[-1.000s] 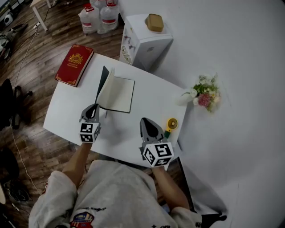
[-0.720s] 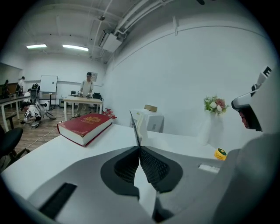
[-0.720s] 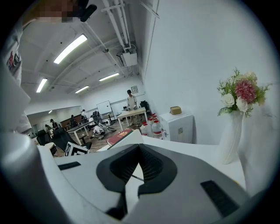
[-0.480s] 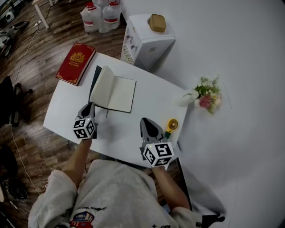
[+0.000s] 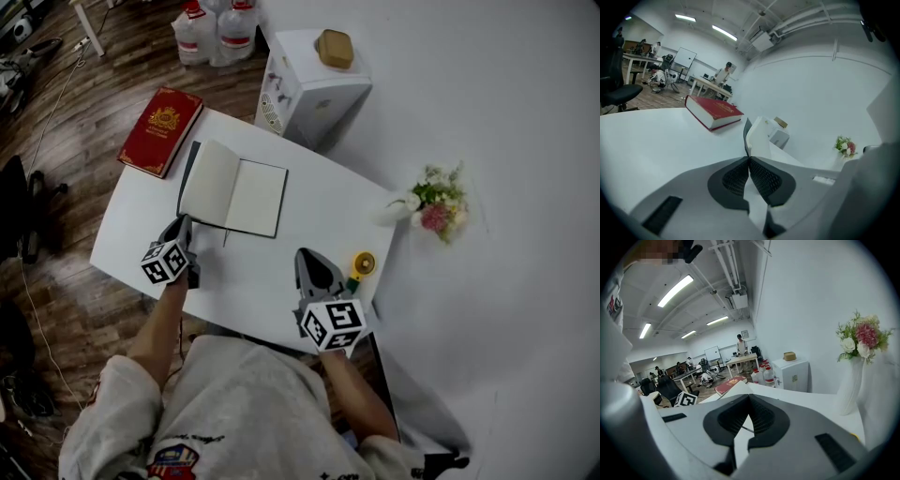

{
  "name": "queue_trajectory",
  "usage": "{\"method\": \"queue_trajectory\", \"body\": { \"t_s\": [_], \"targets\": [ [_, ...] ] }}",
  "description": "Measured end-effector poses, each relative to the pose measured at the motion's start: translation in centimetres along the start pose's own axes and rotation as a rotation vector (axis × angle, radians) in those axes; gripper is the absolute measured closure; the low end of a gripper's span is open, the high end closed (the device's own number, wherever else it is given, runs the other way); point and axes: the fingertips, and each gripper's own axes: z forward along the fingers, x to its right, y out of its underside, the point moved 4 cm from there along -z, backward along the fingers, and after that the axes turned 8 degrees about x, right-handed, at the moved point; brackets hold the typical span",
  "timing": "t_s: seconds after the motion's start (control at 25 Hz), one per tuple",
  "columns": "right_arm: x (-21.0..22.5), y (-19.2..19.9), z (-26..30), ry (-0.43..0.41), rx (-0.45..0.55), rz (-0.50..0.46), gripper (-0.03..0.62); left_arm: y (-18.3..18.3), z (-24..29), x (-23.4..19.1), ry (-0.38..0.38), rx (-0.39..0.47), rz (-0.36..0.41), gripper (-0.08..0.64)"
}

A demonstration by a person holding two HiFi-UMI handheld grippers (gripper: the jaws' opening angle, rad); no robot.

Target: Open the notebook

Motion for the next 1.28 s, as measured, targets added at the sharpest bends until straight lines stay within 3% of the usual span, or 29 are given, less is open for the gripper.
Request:
{"method": "queue_trajectory", "body": {
  "t_s": [0.16,0.44,0.72,1.28],
  "targets": [
    [-0.1,0.0,0.2,0.001,0.0,0.002,0.595,0.3,0.3,-1.0,-0.018,-0.023,-0.013,0.546],
    [-0.2,0.1,0.7,-0.003,-0.002,0.011,0.595,0.9,0.9,-2.2,-0.086,-0.111,0.05,0.536],
    [-0.2,0.2,0.8,0.002,-0.001,0.015,0.595,1.5,1.7,-3.1,-0.129,-0.195,0.022,0.525],
    [-0.7,0.2,0.9,0.007,-0.003,0.014,0.595,1.9,1.2,-4.0,-0.149,-0.24,0.069,0.489]
  ]
}}
